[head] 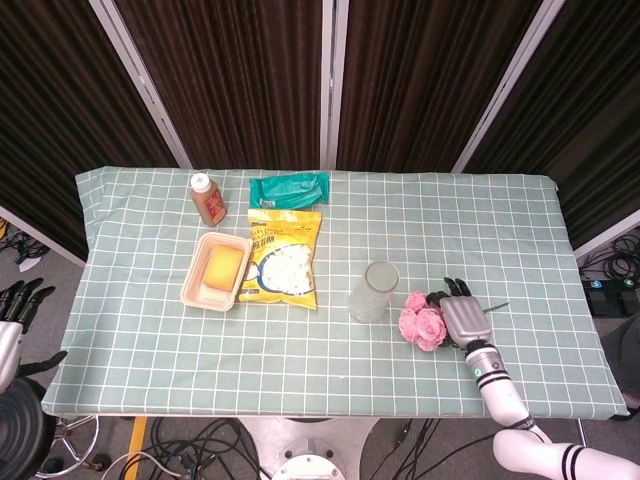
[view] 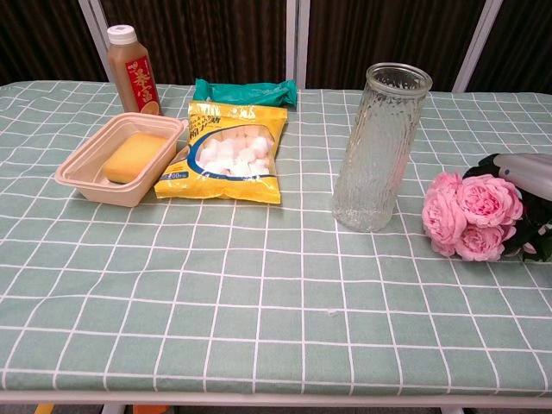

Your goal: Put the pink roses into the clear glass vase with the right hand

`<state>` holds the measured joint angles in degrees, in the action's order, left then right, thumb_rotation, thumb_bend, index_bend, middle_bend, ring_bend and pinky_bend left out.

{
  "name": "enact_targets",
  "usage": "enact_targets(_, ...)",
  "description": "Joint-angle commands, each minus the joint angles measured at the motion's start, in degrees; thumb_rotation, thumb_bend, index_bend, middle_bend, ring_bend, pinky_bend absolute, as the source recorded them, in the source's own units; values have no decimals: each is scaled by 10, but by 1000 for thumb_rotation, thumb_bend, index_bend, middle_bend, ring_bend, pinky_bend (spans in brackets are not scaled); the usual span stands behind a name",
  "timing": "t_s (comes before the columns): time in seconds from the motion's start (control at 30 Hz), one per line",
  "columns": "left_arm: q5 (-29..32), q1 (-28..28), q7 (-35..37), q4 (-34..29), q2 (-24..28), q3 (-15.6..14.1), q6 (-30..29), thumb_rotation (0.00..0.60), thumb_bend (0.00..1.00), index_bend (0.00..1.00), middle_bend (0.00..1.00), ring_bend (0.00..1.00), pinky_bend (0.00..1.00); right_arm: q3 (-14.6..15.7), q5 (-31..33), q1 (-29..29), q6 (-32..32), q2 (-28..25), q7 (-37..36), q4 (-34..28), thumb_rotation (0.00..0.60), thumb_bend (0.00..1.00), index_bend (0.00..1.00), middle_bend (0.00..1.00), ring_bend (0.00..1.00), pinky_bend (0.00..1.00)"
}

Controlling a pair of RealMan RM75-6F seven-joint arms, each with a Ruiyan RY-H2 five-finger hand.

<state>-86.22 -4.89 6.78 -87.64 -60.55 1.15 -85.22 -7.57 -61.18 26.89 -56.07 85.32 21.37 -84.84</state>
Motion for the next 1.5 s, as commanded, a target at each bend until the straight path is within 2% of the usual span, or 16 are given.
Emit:
enact_targets(0.03,0,0,0,1,-1,0,1,600,81,133,54,0,107,0,-6,-7,-15,-6,-12,-7,600,56,447,412,37,0)
enact_targets(0.2,1,3,0,5,-4,-2,3,600,82,133,54,0,107,-8,-16,-21,-40,-52,-38,-39,600,79,475,446,61,0)
enact_targets(0.4,5,3,0,4,-5,-2,8,600,81,133,54,0,108,-35,-70,-55,-120,-142,-102,-117,600,101,475,446,87,0)
enact_targets(0.6,2,0,-8,2,-7,-2,13,600,82,133,54,0,109,-88,-103,-73,-190,-228,-158,-213,600,101,475,452,104,0)
enact_targets(0.7,0,0,-13,-2,-7,-2,11,600,81,133,54,0,109,-118,-116,-67,-206,-242,-201,-244,600,101,475,453,116,0)
enact_targets(0.93,4,0,-18,-6,-2,0,14,600,81,133,54,0,108,-176,-138,-29,-234,-200,-307,-267,600,101,475,453,128,0)
enact_targets(1.13,5,0,-18,-8,0,0,16,600,81,133,54,0,108,-224,-123,17,-283,-98,-363,-276,600,101,475,455,128,0)
enact_targets(1.3,7,1,-14,-8,1,1,15,600,81,133,54,0,109,-238,-83,34,-272,-55,-421,-306,600,101,475,457,128,0)
enact_targets(1.5,8,1,-6,-4,3,1,17,600,81,133,54,0,108,-240,-46,31,-252,-44,-467,-352,600,101,475,457,128,2)
